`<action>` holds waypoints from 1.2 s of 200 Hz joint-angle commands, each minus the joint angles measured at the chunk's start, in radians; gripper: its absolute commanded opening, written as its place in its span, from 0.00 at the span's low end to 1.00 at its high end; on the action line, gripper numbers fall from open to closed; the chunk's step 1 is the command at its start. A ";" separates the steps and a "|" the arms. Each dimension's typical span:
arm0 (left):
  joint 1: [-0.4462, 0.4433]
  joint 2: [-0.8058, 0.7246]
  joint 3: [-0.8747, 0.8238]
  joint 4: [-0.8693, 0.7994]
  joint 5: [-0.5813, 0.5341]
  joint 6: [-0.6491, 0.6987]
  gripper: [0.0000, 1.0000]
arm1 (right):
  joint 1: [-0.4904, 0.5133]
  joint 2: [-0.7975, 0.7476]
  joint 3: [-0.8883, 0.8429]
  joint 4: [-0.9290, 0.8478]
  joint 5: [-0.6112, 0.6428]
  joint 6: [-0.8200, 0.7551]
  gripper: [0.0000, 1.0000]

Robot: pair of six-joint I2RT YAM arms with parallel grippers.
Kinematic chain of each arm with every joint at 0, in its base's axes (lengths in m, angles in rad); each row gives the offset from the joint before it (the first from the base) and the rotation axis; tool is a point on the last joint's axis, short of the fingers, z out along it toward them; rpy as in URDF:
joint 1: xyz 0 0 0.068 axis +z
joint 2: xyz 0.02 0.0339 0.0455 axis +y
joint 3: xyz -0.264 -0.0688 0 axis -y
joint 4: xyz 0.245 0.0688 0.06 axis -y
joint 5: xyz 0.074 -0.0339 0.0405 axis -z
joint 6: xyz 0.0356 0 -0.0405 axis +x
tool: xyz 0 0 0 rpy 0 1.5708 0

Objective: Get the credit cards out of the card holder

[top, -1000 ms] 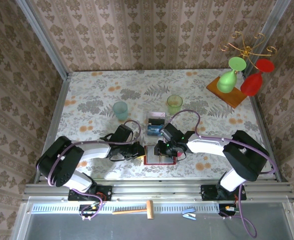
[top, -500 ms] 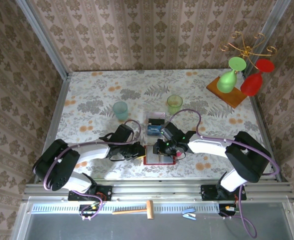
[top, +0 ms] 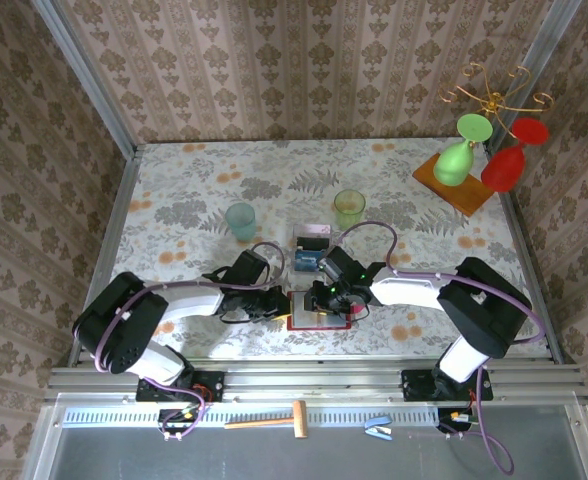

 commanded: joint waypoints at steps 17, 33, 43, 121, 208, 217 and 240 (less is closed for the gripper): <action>0.006 0.034 0.005 -0.043 -0.023 0.033 0.11 | -0.006 -0.017 0.016 -0.108 0.066 -0.030 0.27; 0.008 0.036 0.006 -0.045 -0.020 0.036 0.11 | -0.012 -0.029 0.009 -0.116 0.074 -0.033 0.27; 0.009 0.037 0.006 -0.048 -0.021 0.037 0.11 | -0.013 -0.033 0.006 -0.114 0.074 -0.033 0.27; 0.012 0.035 0.020 -0.066 -0.020 0.047 0.11 | -0.026 -0.040 -0.024 -0.067 0.052 -0.026 0.27; 0.013 -0.012 0.082 -0.147 -0.041 0.053 0.12 | -0.058 -0.047 -0.120 0.094 -0.024 0.019 0.26; 0.013 -0.025 0.092 -0.158 -0.045 0.049 0.12 | -0.061 -0.049 -0.129 0.107 -0.030 0.023 0.26; 0.011 -0.056 0.120 -0.170 -0.049 0.034 0.14 | -0.070 -0.050 -0.145 0.136 -0.045 0.029 0.26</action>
